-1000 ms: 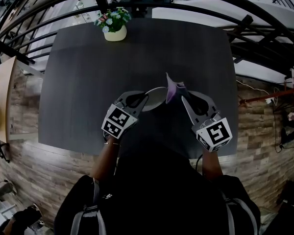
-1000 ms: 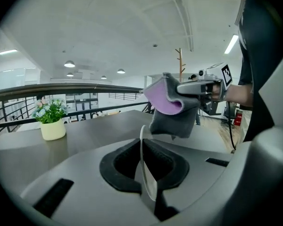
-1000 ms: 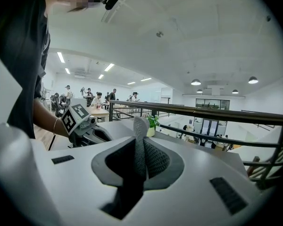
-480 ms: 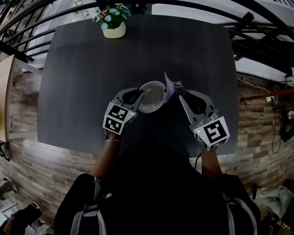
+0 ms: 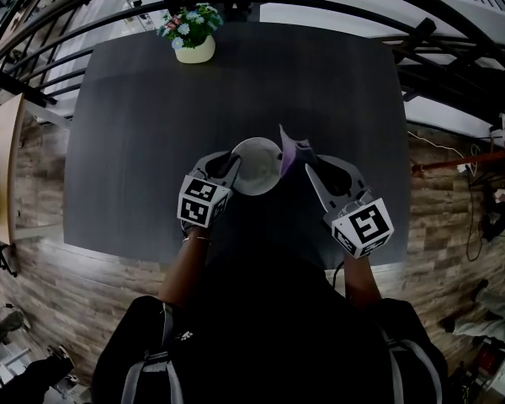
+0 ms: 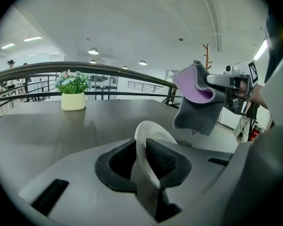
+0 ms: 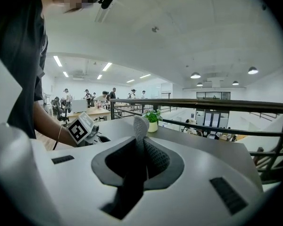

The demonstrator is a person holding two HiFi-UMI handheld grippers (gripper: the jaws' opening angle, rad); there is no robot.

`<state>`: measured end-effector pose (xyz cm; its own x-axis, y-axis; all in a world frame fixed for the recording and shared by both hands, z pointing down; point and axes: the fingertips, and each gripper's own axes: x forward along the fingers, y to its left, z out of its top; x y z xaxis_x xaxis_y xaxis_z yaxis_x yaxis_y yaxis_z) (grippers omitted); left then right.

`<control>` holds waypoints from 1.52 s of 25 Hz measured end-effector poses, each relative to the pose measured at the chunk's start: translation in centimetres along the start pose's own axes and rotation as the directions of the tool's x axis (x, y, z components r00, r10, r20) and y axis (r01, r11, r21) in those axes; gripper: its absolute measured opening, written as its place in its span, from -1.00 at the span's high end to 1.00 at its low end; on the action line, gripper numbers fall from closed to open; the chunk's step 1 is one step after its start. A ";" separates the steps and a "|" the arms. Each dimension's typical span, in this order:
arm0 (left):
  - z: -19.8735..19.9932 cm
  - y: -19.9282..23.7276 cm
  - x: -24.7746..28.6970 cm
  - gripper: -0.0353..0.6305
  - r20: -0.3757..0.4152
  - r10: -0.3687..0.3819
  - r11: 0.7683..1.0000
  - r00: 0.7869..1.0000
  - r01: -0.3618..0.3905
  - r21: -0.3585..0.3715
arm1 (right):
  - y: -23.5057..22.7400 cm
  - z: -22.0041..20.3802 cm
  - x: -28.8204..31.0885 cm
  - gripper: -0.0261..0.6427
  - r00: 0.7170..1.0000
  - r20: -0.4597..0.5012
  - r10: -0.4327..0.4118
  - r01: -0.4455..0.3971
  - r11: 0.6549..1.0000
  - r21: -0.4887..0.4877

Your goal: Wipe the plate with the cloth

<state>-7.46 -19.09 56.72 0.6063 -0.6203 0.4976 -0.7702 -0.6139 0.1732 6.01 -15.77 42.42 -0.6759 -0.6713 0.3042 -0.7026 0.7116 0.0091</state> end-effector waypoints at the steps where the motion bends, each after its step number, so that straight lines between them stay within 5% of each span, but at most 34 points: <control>1: -0.2 0.1 0.1 0.71 -0.003 0.001 1.000 1.000 -0.001 -0.001 | 0.1 -0.2 0.1 0.80 1.000 -0.007 0.000 0.000 1.000 -0.007; 38: -4.1 1.2 2.7 0.63 -0.145 0.060 0.996 0.988 -0.050 0.073 | 0.8 -2.3 1.3 0.80 0.998 -0.058 0.038 -0.036 0.999 0.041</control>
<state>-7.50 -19.53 61.73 0.5239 -0.5784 0.6253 -0.7826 -0.6166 0.0854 5.03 -15.60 45.04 -0.6884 -0.6303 0.3589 -0.6863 0.7262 -0.0409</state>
